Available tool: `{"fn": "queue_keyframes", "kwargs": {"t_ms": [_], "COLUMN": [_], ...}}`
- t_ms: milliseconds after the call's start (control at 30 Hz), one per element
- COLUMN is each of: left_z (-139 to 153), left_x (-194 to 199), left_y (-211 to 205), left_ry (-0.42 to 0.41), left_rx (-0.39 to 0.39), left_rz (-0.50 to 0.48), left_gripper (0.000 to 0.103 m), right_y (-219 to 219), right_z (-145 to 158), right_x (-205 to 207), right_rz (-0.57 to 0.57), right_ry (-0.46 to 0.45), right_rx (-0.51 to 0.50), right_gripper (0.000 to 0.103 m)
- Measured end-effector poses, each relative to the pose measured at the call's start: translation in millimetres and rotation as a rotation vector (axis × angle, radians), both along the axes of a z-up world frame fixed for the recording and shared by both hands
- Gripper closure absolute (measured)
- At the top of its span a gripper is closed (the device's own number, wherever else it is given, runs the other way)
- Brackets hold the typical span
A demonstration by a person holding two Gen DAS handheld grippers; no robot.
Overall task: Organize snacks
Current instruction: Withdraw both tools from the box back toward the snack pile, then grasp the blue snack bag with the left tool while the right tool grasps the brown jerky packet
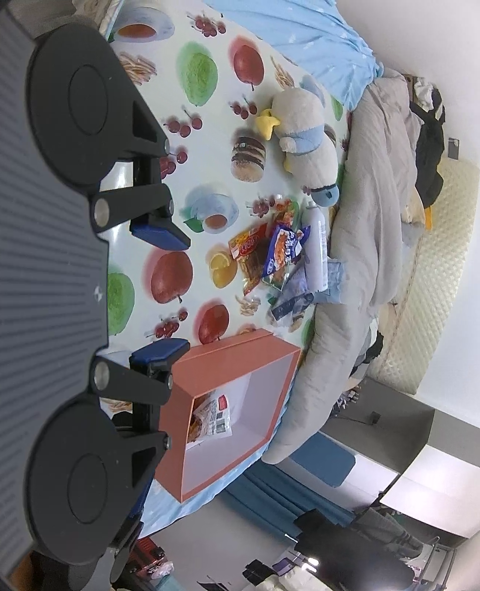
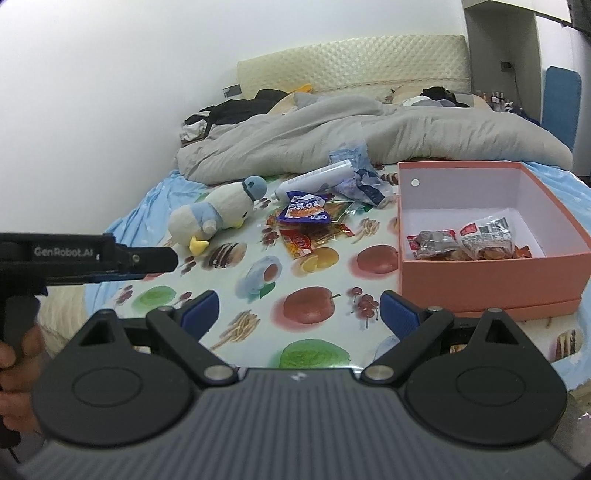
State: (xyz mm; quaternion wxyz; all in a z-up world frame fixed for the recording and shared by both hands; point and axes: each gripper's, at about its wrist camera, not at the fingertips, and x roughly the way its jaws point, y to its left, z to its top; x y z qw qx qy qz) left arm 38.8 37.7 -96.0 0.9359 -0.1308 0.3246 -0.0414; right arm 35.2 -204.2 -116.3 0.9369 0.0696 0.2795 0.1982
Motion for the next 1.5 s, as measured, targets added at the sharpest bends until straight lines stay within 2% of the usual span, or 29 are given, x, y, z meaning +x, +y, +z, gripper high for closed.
{"fn": "queue_keyframes", "kwargs": {"t_ms": [267, 567, 667, 833, 1033, 1167, 1333, 1400, 1500], "left_z": [-19, -44, -52, -65, -92, -109, -129, -136, -148], "left_x": [31, 78, 94, 128, 184, 226, 280, 297, 318], "left_y": [13, 44, 53, 66, 82, 91, 101, 102, 102], "left_ry": [0.035, 0.058, 0.068, 0.083, 0.114, 0.104, 0.094, 0.085, 0.090], "left_rx": [0.013, 0.022, 0.017, 0.015, -0.045, -0.094, -0.181, -0.211, -0.261], "left_rz": [0.019, 0.091, 0.092, 0.094, 0.097, 0.100, 0.080, 0.062, 0.031], "left_gripper": [0.044, 0.044, 0.037, 0.036, 0.036, 0.037, 0.039, 0.044, 0.044], "right_y": [20, 43, 49, 55, 70, 81, 95, 102, 105], "right_z": [-16, -39, -49, -68, -89, -99, -118, -125, -135], "right_x": [24, 69, 86, 120, 165, 201, 250, 266, 285], "right_rz": [0.038, 0.104, 0.110, 0.093, 0.090, 0.084, 0.070, 0.063, 0.051], "right_ry": [0.019, 0.027, 0.038, 0.081, 0.101, 0.060, 0.061, 0.067, 0.068], "right_rx": [0.006, -0.014, -0.019, -0.016, -0.042, -0.057, -0.070, -0.087, -0.080], "right_gripper": [0.008, 0.008, 0.008, 0.008, 0.008, 0.008, 0.022, 0.022, 0.022]}}
